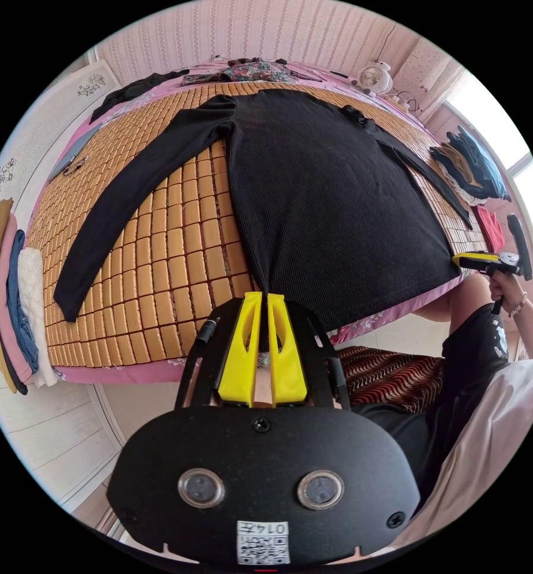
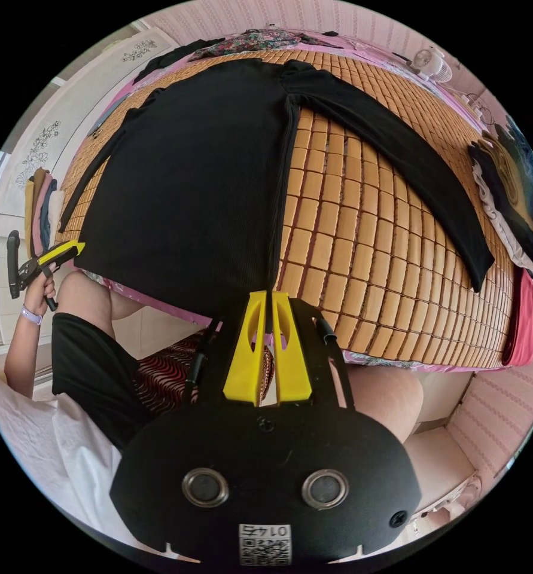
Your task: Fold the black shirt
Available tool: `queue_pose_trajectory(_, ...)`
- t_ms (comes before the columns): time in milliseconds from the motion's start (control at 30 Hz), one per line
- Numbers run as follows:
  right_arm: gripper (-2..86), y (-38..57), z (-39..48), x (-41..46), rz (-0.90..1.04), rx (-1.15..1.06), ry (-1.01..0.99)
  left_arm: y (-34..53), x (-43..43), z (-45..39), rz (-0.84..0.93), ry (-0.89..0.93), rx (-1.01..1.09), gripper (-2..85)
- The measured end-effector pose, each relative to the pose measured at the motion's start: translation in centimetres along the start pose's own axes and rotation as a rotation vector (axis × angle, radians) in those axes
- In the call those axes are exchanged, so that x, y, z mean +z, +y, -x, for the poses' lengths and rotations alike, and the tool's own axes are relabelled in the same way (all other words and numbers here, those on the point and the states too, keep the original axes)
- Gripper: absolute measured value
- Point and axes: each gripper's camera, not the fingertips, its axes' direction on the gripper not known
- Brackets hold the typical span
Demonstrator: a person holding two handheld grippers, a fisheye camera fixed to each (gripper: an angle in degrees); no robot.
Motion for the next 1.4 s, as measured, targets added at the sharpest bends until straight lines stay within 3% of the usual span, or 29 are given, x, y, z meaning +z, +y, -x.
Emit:
queue_pose_trajectory(133, 3.0, -0.7, 1.0, -0.1, 0.064, -0.075, 0.027, 1.2, -1.0, 0.9, -0.040, -0.025, -0.033, 1.8)
queue_pose_trajectory(233, 4.2, -1.1, 1.5, -0.9, 0.101, -0.144, 0.053, 3.6, -3.8, 3.0, -0.200, -0.064, -0.136, 2.4)
queue_pose_trajectory(400, 5.0, -4.2, 4.7, -3.3, -0.013, -0.275, 0.055, 9.0, -6.2, 10.8, -0.382, -0.170, -0.390, 3.4)
queue_pose_trajectory(567, 5.3, -10.5, 15.3, -3.7, -0.208, -0.563, -0.042, 13.3, -6.6, 18.1, -0.530, -0.195, -0.663, 4.0)
queue_pose_trajectory(700, 5.6, -14.6, 27.3, -2.9, -0.245, -0.830, -0.311, 14.9, -5.4, 21.5, -0.621, -0.168, -0.874, 4.5)
queue_pose_trajectory(833, 6.1, -14.3, 37.5, -0.8, -0.251, -1.186, -0.256, 15.0, -4.0, 23.1, -0.606, -0.132, -0.937, 5.1)
queue_pose_trajectory(933, 6.2, -14.1, 41.9, 1.7, -0.218, -1.332, -0.123, 15.2, -3.1, 24.2, -0.573, -0.148, -0.963, 5.7)
queue_pose_trajectory(1100, 5.9, -14.7, 44.6, 4.8, -0.247, -1.304, 0.008, 15.3, -1.7, 26.0, -0.572, -0.045, -0.998, 5.9)
queue_pose_trajectory(1267, 4.5, -15.4, 44.8, 7.3, -0.198, -1.243, 0.157, 14.2, -1.4, 25.3, -0.509, -0.170, -0.960, 3.3)
queue_pose_trajectory(1400, 1.8, -16.0, 44.1, 6.8, -0.163, -1.172, 0.075, 13.9, -1.0, 25.0, -0.523, -0.117, -0.960, 1.5)
